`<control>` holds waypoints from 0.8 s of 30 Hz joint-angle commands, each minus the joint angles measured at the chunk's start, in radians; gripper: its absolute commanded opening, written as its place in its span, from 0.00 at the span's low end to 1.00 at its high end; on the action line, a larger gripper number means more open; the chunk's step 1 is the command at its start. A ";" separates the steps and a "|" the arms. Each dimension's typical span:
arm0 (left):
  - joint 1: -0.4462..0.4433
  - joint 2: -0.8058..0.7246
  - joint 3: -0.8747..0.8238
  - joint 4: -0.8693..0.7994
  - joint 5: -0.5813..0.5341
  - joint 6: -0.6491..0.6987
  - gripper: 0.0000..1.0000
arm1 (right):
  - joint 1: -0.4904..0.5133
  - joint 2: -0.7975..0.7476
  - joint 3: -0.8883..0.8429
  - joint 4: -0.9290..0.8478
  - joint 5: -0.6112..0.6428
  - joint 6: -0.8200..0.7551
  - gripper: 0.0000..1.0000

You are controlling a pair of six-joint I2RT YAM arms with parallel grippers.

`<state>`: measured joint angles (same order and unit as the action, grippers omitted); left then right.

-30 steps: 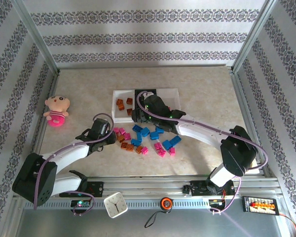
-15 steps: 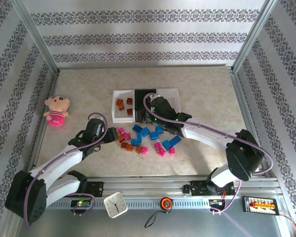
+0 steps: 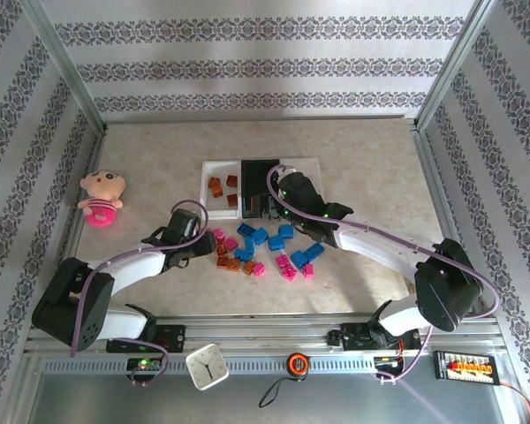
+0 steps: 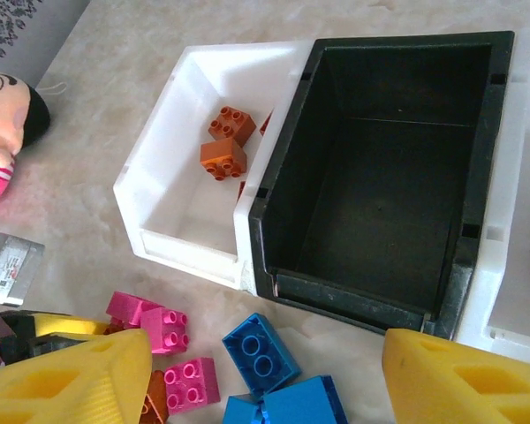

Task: Sort the legos into containers by color
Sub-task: Pick up the lego from the center of the table, then place the lego in the container.

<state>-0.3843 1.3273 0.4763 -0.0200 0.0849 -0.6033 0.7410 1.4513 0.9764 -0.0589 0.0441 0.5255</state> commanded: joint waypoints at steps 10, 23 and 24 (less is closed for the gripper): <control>-0.039 -0.185 -0.051 -0.111 -0.023 -0.027 0.28 | -0.031 -0.046 -0.053 0.032 0.002 0.018 0.70; -0.054 -0.018 0.426 -0.209 -0.058 0.078 0.27 | -0.054 -0.176 -0.204 0.019 0.012 0.042 0.70; -0.052 0.051 0.483 -0.211 -0.067 0.091 0.26 | -0.054 -0.192 -0.224 0.012 0.012 0.045 0.70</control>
<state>-0.4267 1.2354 0.8677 -0.2394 0.0463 -0.5755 0.6956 1.3037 0.7975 -0.0334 0.0437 0.5522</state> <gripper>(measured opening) 0.292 0.700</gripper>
